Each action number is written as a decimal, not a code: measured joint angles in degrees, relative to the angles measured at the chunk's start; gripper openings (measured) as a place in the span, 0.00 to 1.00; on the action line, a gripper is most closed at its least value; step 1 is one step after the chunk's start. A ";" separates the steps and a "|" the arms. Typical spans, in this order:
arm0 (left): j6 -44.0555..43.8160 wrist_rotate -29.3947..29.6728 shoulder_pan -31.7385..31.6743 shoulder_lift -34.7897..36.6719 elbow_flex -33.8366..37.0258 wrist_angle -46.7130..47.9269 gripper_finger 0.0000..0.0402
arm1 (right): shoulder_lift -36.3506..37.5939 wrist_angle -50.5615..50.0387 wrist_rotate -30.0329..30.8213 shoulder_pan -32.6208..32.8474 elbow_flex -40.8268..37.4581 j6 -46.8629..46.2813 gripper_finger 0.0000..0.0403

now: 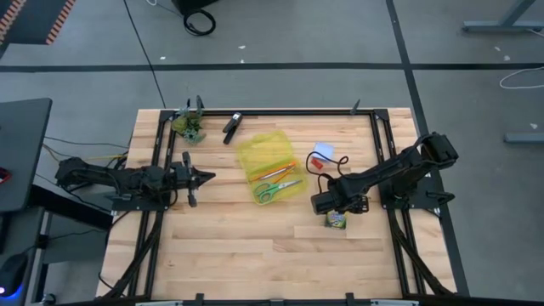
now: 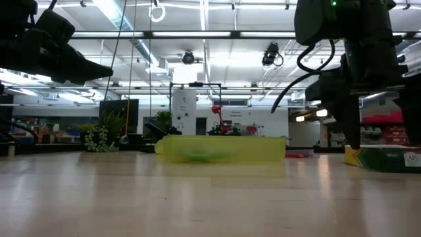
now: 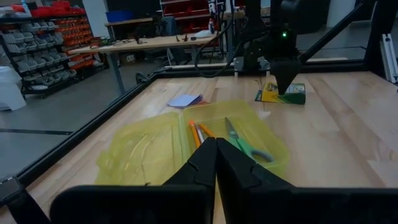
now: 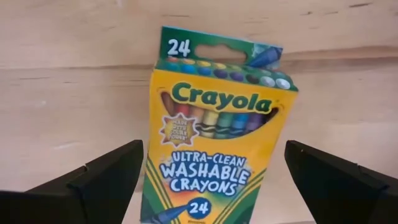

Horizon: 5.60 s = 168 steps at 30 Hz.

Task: Pack school essentials
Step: Put the yellow crayon box into the yellow supply box

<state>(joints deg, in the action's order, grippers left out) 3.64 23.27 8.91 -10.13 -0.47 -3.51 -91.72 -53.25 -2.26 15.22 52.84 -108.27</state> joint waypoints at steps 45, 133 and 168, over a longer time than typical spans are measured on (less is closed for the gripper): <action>0.04 0.02 0.00 0.00 0.00 0.50 0.03 | 0.28 12.72 0.43 0.82 -8.78 0.36 0.99; 1.21 0.02 0.00 0.02 0.00 0.57 0.04 | 0.00 16.15 4.46 0.66 4.79 10.82 0.91; 1.53 0.04 0.01 0.02 0.00 0.57 0.03 | 0.04 11.75 12.91 -8.08 15.32 29.68 0.91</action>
<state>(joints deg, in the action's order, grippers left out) 5.17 23.31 8.92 -10.11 -0.47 -2.94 -91.68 -41.50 10.65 7.14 68.16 -78.59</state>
